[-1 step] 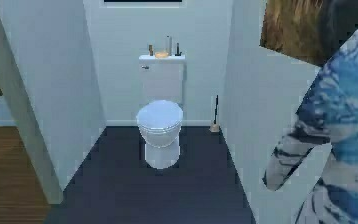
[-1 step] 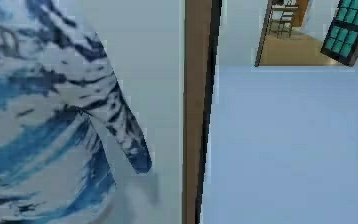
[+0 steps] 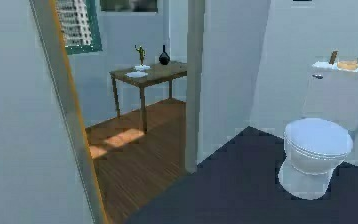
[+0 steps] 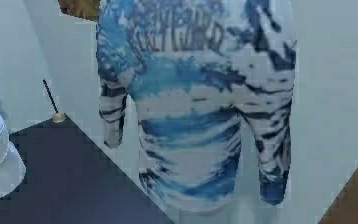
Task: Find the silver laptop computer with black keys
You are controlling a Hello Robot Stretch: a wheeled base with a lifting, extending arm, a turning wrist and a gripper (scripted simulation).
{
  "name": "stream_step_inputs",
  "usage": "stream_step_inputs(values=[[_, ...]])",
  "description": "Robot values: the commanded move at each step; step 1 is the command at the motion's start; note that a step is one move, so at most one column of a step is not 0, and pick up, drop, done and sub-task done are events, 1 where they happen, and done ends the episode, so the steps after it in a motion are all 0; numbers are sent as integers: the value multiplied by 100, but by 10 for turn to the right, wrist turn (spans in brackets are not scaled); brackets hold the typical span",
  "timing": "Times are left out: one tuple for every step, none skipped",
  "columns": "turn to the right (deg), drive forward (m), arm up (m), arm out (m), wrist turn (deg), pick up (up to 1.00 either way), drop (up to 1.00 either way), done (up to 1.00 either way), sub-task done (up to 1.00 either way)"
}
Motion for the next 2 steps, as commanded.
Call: stream_step_inputs(values=[[-450,0,0,0,0,0,0,0,0],[-450,0,0,0,0,0,0,0,0]])
